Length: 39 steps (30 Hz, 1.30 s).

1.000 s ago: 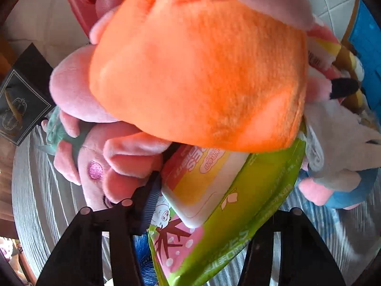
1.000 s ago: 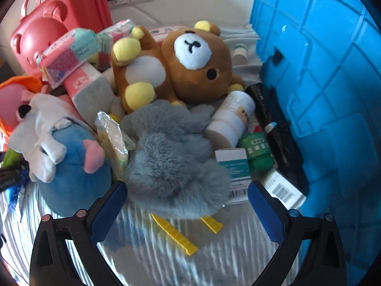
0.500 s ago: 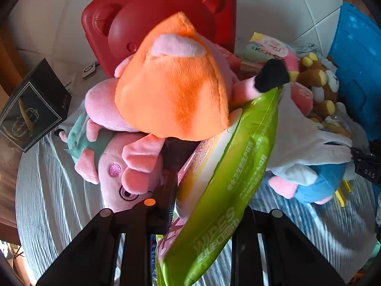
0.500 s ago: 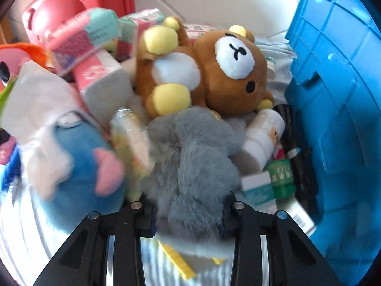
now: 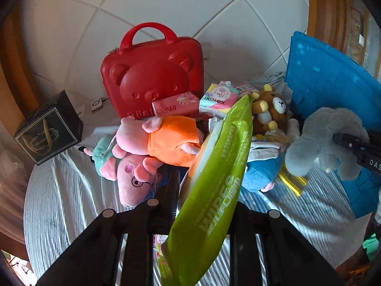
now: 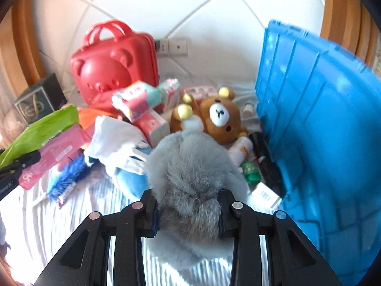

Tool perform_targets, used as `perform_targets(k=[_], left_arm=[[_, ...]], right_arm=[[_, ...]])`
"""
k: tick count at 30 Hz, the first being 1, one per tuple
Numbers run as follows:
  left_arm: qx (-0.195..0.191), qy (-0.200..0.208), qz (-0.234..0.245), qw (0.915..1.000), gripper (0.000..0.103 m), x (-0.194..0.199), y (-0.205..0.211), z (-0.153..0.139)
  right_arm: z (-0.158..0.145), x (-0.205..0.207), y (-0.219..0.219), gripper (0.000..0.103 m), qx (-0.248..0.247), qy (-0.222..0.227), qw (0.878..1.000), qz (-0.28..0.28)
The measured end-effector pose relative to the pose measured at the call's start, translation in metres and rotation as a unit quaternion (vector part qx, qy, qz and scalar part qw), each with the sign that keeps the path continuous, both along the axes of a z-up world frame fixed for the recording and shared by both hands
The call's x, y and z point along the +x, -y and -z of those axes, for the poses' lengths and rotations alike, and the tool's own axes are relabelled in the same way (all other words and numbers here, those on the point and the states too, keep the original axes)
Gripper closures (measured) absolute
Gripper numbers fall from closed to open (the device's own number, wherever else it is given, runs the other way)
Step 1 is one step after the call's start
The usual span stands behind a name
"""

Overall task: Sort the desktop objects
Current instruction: 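Grasp the green wipes pack with the left tool while the right tool grasps the grey plush, then carry the wipes pack and grey plush with both tools over the blue crate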

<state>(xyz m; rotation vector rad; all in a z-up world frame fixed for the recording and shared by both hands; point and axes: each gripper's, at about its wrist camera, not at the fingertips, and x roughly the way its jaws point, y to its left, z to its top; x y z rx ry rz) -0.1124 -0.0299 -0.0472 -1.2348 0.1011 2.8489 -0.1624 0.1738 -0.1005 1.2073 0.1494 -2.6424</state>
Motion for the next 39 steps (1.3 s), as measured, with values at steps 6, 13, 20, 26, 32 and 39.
perform_targets(k=[6, 13, 20, 26, 32, 39], left_arm=[[0.001, -0.050, 0.024, 0.9984, 0.083, 0.024, -0.024, -0.040], [0.011, -0.100, 0.070, 0.9925, 0.083, 0.031, -0.085, -0.083], [0.024, -0.126, 0.104, 0.9862, 0.083, 0.026, -0.152, -0.111], [0.010, -0.059, 0.065, 0.9961, 0.083, 0.019, -0.146, -0.055], [-0.009, 0.044, 0.033, 0.9984, 0.083, 0.032, -0.120, 0.034], [-0.015, 0.124, 0.039, 0.9915, 0.083, 0.042, -0.110, 0.097]], right_arm=[[-0.055, 0.041, -0.009, 0.070, -0.010, -0.067, 0.998, 0.001], [-0.116, 0.076, -0.047, 0.074, -0.006, -0.141, 0.990, 0.031], [-0.167, 0.089, -0.108, 0.102, -0.025, -0.179, 0.982, 0.055], [-0.119, 0.091, -0.105, 0.101, -0.032, -0.102, 0.994, -0.010], [-0.024, 0.096, -0.084, 0.081, -0.024, 0.008, 0.999, -0.036], [0.072, 0.112, -0.095, 0.058, 0.006, 0.112, 0.993, 0.039]])
